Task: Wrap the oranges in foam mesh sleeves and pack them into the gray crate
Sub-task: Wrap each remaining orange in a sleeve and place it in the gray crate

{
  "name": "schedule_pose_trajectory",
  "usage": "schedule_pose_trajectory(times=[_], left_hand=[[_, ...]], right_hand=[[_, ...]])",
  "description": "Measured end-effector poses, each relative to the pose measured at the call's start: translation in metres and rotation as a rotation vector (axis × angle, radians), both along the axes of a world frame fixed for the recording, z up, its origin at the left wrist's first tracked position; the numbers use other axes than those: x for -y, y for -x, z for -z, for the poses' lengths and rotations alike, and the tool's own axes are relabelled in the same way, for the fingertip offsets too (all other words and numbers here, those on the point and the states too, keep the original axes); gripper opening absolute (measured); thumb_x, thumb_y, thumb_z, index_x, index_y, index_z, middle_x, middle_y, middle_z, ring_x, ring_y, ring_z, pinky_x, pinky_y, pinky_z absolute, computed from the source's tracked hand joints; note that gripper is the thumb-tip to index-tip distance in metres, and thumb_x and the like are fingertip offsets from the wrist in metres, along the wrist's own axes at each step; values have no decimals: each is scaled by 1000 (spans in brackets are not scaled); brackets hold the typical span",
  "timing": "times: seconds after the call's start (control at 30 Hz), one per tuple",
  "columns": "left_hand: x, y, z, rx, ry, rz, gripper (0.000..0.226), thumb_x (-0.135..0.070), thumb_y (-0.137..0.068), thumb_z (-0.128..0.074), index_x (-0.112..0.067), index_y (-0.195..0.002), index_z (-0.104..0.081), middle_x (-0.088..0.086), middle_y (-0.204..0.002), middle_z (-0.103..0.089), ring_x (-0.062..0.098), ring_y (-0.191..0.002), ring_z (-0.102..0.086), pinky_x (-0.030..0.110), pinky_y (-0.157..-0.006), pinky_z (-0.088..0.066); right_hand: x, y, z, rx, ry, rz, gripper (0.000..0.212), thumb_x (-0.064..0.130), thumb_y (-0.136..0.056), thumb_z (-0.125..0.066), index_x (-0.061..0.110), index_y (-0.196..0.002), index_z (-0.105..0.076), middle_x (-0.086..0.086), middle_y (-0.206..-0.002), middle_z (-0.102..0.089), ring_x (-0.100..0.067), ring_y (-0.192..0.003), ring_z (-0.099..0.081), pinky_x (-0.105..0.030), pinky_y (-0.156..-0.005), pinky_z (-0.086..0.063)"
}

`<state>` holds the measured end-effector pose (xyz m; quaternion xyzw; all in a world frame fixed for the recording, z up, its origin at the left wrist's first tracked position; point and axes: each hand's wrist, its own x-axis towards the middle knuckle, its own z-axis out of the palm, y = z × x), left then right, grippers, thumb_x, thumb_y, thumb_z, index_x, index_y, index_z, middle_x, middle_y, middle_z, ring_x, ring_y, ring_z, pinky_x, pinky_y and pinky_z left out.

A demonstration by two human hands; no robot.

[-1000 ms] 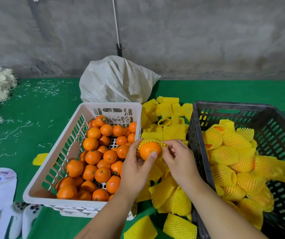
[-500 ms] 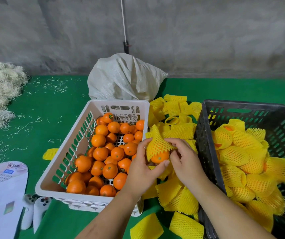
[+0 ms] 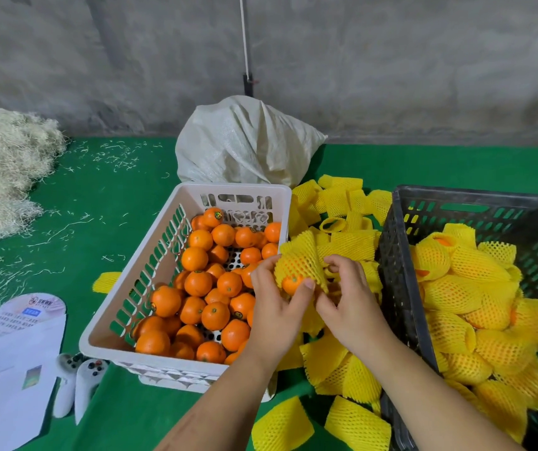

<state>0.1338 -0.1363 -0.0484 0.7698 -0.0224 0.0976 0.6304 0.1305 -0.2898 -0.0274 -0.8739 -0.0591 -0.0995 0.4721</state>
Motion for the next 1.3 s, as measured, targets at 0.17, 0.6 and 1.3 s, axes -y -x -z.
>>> schedule_pose_trajectory(times=[0.17, 0.6, 1.3], left_hand=[[-9, 4, 6, 115, -214, 118, 78, -66, -83, -76, -46, -146, -34, -20, -139, -33, -10, -132, -38, 5, -96, -41], [-7, 3, 4, -27, 215, 97, 61, -35, -89, -76, -29, -141, -43, -15, -124, -63, 12, -113, -68, 30, -85, -60], [9, -17, 1, 11, -38, -50, 59, -12, -98, -73, -19, -150, -46, -29, -123, -61, -9, -111, -62, 16, -83, -55]], right_hand=[[5, -4, 0, -39, 59, -11, 58, -3, -94, -54, 21, -147, -55, 0, -140, -57, -18, -126, -53, -35, -107, -48], [-2, 4, -3, -86, 94, -39, 67, 21, -100, -57, 40, -158, -29, 3, -142, -52, -16, -112, -58, -36, -88, -55], [12, 14, -18, -25, 74, 140, 39, 56, -90, -47, 27, -97, -72, 10, -90, -70, -13, -85, -64, -40, -72, -55]])
